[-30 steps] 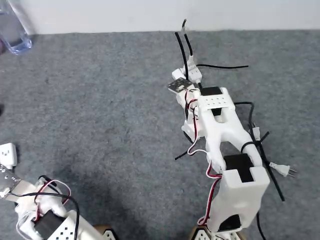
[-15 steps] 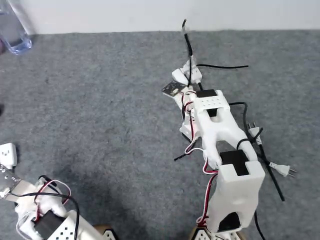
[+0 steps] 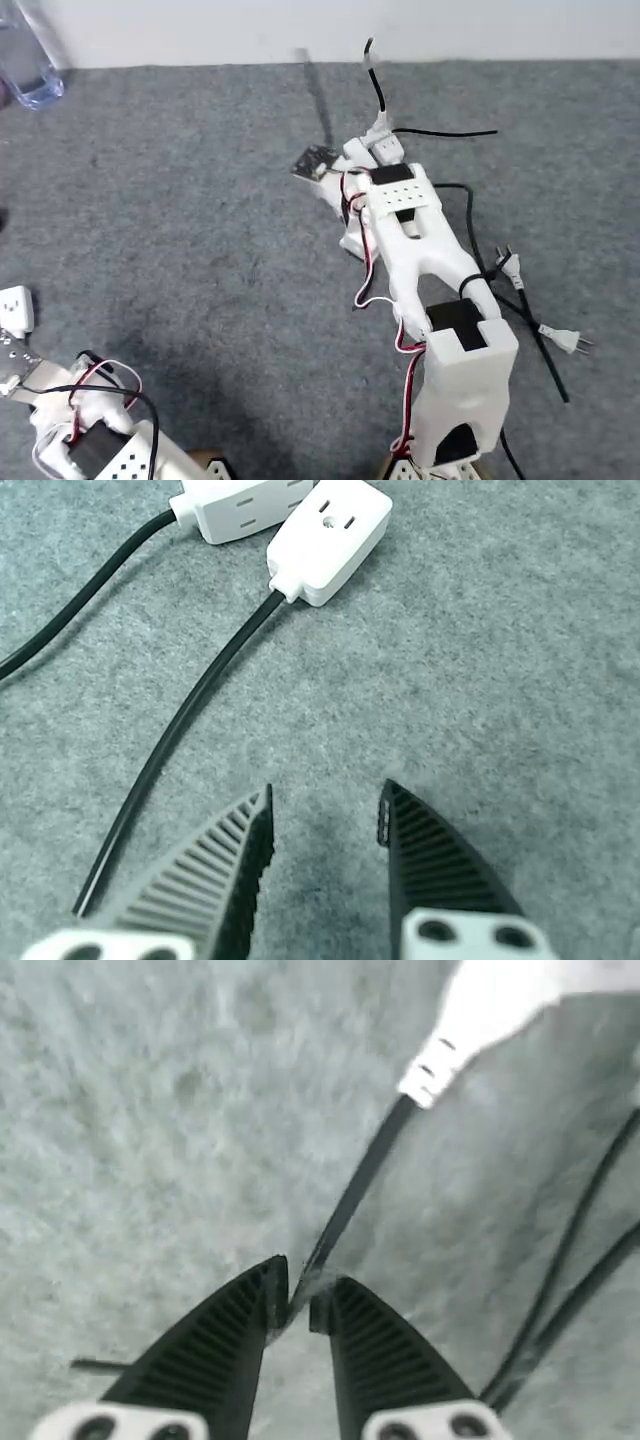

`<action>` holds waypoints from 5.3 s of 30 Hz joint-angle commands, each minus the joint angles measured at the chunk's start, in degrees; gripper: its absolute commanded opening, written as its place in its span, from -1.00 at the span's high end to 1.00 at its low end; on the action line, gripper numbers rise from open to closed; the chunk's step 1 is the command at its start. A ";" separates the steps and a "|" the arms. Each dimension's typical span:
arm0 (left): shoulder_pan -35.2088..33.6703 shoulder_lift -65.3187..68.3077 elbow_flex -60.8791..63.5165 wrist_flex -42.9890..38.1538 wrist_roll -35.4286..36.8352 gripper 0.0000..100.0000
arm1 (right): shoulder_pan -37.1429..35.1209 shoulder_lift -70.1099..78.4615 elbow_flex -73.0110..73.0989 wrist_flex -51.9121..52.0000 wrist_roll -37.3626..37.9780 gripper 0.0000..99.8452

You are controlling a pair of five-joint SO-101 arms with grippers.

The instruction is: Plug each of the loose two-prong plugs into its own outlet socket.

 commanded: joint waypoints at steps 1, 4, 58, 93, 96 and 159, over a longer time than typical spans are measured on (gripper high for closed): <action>0.00 -0.26 -0.57 0.44 -0.35 0.67 | -0.84 -0.48 -7.21 -1.10 0.44 0.98; 0.00 -0.26 -0.57 0.44 -0.35 0.67 | 1.01 0.13 -10.55 -5.41 -4.75 0.98; 4.57 -0.44 -0.57 0.09 -0.26 0.67 | 4.35 14.73 -49.76 35.47 -11.52 0.22; 10.02 -0.53 -3.91 -17.05 -0.09 0.66 | -4.00 -63.69 44.31 14.81 -11.25 0.22; 10.02 -0.53 -3.82 -16.35 -0.26 0.66 | -4.00 -68.97 51.69 9.27 -11.25 0.22; -24.09 31.03 -51.12 -42.64 6.07 0.67 | -1.01 -115.65 100.04 -22.37 -11.69 0.22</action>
